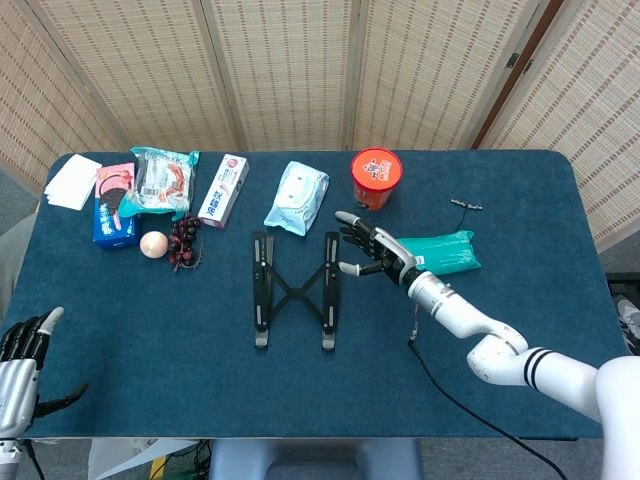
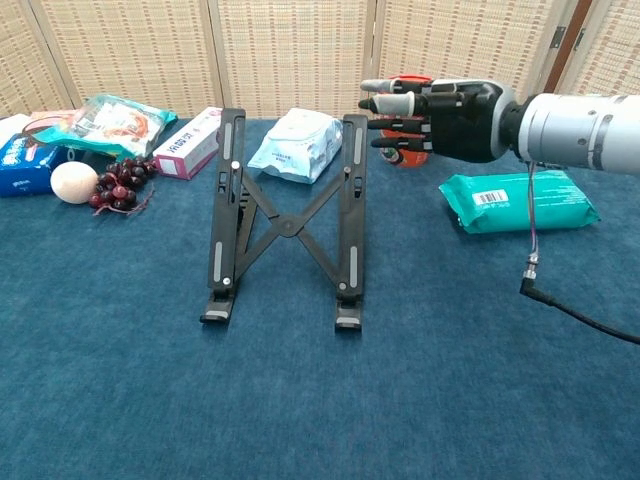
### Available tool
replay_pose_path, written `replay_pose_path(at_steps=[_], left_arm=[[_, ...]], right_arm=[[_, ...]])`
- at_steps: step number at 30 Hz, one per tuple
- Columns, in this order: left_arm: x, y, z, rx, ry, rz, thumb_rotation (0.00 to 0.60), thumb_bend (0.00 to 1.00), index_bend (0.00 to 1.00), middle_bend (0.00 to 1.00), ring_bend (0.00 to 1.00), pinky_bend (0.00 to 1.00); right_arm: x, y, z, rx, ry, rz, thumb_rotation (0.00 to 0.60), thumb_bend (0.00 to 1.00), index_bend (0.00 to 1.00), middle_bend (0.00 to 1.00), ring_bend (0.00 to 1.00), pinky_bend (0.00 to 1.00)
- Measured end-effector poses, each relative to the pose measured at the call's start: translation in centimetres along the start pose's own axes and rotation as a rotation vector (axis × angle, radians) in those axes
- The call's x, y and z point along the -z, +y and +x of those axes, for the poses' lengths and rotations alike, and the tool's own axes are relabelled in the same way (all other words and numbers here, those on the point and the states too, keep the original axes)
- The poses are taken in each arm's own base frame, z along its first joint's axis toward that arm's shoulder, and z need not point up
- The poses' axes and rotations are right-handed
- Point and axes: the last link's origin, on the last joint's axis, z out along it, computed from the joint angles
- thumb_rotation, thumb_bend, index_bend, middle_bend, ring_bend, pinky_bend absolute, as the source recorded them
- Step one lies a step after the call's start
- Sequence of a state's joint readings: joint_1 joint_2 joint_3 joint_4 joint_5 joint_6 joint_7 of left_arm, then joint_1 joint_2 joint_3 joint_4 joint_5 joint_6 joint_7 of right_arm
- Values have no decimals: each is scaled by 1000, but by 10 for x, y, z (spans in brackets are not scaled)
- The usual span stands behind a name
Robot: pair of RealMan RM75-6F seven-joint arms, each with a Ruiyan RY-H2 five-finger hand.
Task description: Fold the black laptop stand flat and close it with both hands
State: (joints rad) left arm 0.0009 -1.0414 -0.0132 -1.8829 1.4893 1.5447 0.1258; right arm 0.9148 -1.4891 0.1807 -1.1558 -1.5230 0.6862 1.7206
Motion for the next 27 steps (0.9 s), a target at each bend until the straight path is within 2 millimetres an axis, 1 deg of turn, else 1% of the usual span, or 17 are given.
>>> replay_pose_path(at_steps=[9, 12, 16, 19, 22, 27], left_arm=[[1, -1, 1, 0, 0, 9, 600, 120, 41, 99, 64, 31], [1, -1, 1, 1, 0, 8, 600, 120, 40, 99, 64, 30], [0, -1, 1, 2, 0, 6, 600, 120, 41, 99, 64, 31], [0, -1, 2, 4, 1, 8, 600, 120, 41, 99, 64, 31], [1, -1, 2, 3, 0, 10, 600, 120, 41, 99, 64, 31], [1, -1, 2, 4, 1, 7, 600, 120, 41, 99, 64, 30]], right_arm=[[-18, 11, -11, -53, -46, -22, 600, 120, 0, 71, 0, 0], [-21, 14, -13, -51, -63, -24, 600, 121, 0, 89, 0, 2], [-22, 15, -16, -50, -82, -13, 600, 123, 0, 125, 0, 32], [-19, 14, -18, -46, -104, 6, 600, 124, 0, 154, 0, 63], [-13, 11, -20, -38, -134, 34, 600, 124, 0, 155, 0, 63], [7, 2, -28, -29, -201, 99, 600, 124, 0, 155, 0, 63]])
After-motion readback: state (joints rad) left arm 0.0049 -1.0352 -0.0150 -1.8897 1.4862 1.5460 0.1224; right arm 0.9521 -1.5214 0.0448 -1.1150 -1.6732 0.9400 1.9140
